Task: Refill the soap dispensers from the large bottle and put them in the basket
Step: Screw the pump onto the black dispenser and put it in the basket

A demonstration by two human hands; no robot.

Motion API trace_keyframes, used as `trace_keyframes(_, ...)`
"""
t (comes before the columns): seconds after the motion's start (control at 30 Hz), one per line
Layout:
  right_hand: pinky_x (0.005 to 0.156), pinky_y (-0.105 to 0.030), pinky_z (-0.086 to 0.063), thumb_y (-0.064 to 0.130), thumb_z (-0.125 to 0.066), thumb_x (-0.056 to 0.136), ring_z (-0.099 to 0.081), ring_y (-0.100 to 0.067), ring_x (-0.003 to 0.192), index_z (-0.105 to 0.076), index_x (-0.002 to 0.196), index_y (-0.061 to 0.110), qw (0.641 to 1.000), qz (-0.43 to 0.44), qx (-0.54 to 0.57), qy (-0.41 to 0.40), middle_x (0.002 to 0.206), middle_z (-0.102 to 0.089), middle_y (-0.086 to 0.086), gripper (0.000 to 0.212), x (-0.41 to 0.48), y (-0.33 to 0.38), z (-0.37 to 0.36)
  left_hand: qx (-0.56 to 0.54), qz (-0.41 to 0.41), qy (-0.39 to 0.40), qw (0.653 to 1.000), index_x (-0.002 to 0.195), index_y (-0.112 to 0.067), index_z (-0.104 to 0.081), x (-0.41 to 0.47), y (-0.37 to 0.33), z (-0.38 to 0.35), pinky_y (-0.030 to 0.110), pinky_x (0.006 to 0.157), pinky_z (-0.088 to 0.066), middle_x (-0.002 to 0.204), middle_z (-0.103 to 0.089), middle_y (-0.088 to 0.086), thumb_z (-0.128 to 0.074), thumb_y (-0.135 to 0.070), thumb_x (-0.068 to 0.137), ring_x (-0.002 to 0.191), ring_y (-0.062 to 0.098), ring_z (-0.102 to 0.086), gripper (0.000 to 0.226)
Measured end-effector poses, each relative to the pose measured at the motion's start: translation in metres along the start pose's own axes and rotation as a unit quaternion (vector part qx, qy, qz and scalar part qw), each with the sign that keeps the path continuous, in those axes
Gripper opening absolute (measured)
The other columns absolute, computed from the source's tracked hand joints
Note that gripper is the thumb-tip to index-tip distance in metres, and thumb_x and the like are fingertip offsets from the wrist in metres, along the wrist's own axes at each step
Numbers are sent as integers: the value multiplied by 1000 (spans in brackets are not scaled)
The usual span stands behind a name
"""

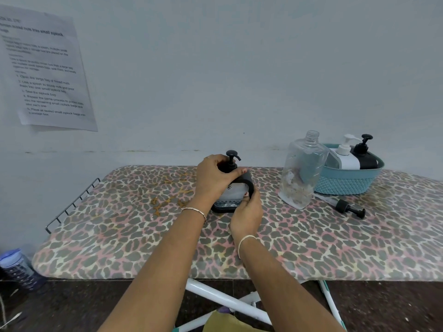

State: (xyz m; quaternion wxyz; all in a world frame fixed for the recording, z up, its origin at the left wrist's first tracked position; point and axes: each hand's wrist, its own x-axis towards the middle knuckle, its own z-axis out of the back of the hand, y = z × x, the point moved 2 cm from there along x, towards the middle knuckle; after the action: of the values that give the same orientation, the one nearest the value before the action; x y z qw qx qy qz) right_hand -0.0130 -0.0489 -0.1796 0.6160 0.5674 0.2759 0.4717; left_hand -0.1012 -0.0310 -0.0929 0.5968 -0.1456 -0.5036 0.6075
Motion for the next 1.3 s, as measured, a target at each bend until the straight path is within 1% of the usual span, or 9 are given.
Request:
trace_keyframes(0.13,74,-24,-40,16,-33,103,-58,-20,98,-51,125,11,1000,-1,7,-5,112,-61,-7,29,0,-1,1,12,6,-87,996,81,-21,-66,-6,4,-4,10,67,-45,84,-65,-4,-87,-40,63,77,6,-59,34)
trace_keyframes(0.23,72,-22,-38,16,-33,103,-58,-20,95,-52,122,11,1000,0,11,-10,108,-61,-4,27,-1,-1,1,-3,5,-118,993,81,-16,-71,-12,5,-7,17,68,-49,81,-70,-3,-87,-39,64,75,8,-64,32)
trace_keyframes(0.4,78,-26,-45,16,-34,103,-58,-18,98,-52,125,14,1000,-1,12,-13,113,-62,-4,29,1,-2,2,6,1,-74,997,90,-13,-75,-9,1,-1,1,61,-41,79,-70,-6,-84,-37,69,68,0,-59,33)
trace_keyframes(0.57,90,-36,-49,14,-36,102,-58,-22,107,-52,131,13,1000,-4,7,-16,120,-61,-6,33,0,-2,0,3,6,3,1000,99,-12,-75,-1,3,8,-3,64,-40,79,-65,-8,-84,-34,71,69,-9,-56,37)
trace_keyframes(0.67,90,-35,-48,14,-35,102,-58,-22,108,-51,131,13,1000,-7,2,-15,120,-61,-6,33,0,-2,0,6,5,30,1000,102,-13,-74,2,2,12,-5,64,-38,84,-66,-7,-83,-33,72,71,-9,-55,37)
trace_keyframes(0.9,89,-34,-49,15,-34,103,-58,-22,107,-51,131,13,1000,-9,7,-12,119,-61,-6,33,0,0,1,11,-7,-10,1000,98,-17,-71,-4,4,5,7,75,-41,100,-65,-3,-84,-38,70,96,9,-59,38)
trace_keyframes(1.03,88,-33,-48,15,-34,103,-58,-21,106,-51,131,13,1000,-1,6,-14,119,-61,-5,33,0,0,1,38,-11,-56,998,86,-17,-69,-5,2,0,23,76,-48,89,-65,-4,-85,-48,63,87,10,-59,41)
trace_keyframes(1.17,88,-30,-47,16,-34,103,-58,-20,106,-51,131,13,1000,-2,5,-11,120,-61,-5,33,0,0,0,30,3,-80,996,78,-16,-69,-6,6,-2,25,71,-51,83,-68,-2,-86,-47,62,80,10,-62,39)
trace_keyframes(1.3,82,-24,-44,15,-33,103,-58,-20,104,-50,132,12,1000,-8,4,-10,119,-61,-6,34,2,-1,1,24,9,-53,998,87,-14,-73,-4,5,-3,19,72,-49,88,-71,-2,-84,-41,68,82,10,-65,34)
